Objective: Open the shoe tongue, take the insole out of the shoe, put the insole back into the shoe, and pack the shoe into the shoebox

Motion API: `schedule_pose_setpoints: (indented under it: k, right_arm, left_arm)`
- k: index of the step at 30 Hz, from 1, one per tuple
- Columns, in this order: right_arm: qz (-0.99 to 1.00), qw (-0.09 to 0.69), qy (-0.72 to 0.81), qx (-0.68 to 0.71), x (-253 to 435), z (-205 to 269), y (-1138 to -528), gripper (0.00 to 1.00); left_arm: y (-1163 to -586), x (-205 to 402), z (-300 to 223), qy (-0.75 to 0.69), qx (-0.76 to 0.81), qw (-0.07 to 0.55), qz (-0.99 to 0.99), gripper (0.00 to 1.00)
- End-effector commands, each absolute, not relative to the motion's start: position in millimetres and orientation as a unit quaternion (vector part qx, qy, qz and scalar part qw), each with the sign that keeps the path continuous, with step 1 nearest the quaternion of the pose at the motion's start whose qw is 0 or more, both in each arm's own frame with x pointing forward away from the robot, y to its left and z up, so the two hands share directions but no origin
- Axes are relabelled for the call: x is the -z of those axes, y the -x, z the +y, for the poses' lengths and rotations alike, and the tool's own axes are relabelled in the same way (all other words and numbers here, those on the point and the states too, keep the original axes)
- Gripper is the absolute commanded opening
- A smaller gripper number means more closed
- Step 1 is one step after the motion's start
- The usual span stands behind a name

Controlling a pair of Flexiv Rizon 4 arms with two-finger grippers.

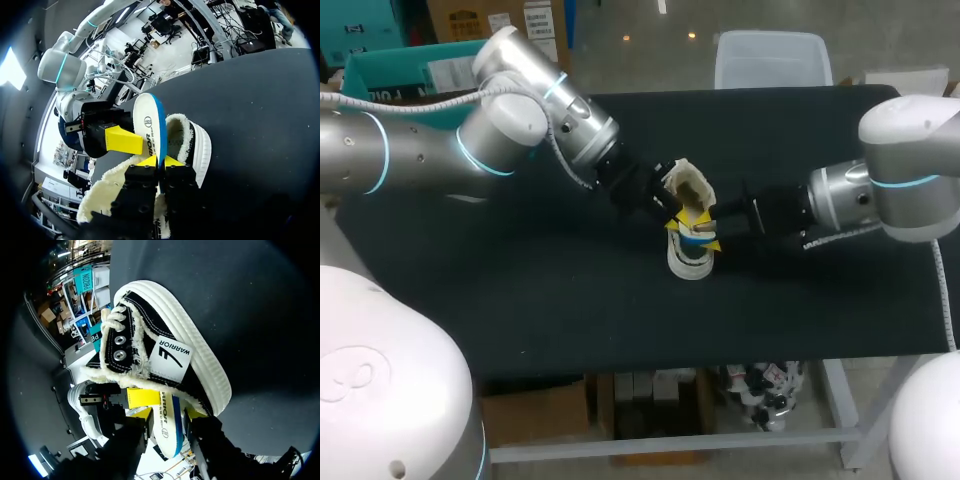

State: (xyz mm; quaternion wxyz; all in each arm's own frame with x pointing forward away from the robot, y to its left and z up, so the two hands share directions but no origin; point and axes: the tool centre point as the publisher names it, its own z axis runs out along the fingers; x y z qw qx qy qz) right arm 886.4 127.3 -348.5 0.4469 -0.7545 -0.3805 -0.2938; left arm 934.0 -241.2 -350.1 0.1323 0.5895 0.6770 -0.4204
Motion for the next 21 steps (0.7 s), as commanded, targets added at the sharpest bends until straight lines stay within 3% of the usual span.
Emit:
schedule_pose_setpoints:
  k: [1,3,4,10,11,12,14,18,21]
  right_arm:
    - [-0.375,0.442,0.757,0.302,347.8,124.3,-877.1,0.25]
    - [-0.376,0.446,0.754,0.302,348.9,126.0,-877.9,0.12]
    - [-0.377,0.447,0.753,0.301,349.5,127.5,-878.5,0.0]
    - [-0.385,0.45,0.749,0.298,350.2,133.2,-881.2,0.0]
    - [-0.386,0.45,0.748,0.298,349.7,133.5,-881.6,0.0]
    - [-0.387,0.449,0.748,0.298,349.0,133.5,-881.9,0.0]
    - [-0.388,0.449,0.747,0.3,347.8,133.5,-882.6,0.0]
    - [-0.39,0.447,0.747,0.3,347.2,134.4,-883.8,0.0]
    - [-0.39,0.446,0.748,0.3,347.4,134.6,-885.1,0.0]
  left_arm:
    - [-932.1,352.4,-240.7,-0.588,0.423,0.136,0.676,0.0]
    - [-931.2,352.3,-240.3,-0.587,0.423,0.136,0.676,0.0]
    - [-930.6,352.1,-240.1,-0.587,0.424,0.137,0.676,0.0]
    - [-921.2,343.3,-240.0,-0.598,0.426,0.128,0.667,0.0]
    - [-918.5,339.7,-240.2,-0.602,0.427,0.129,0.663,0.23]
    - [-916.1,337.0,-240.4,-0.605,0.425,0.13,0.661,0.36]
    - [-912.8,333.2,-240.7,-0.609,0.422,0.134,0.658,0.33]
    - [-912.3,331.9,-240.7,-0.609,0.421,0.138,0.658,0.0]
    - [-913.8,334.9,-242.8,-0.61,0.42,0.136,0.658,0.0]
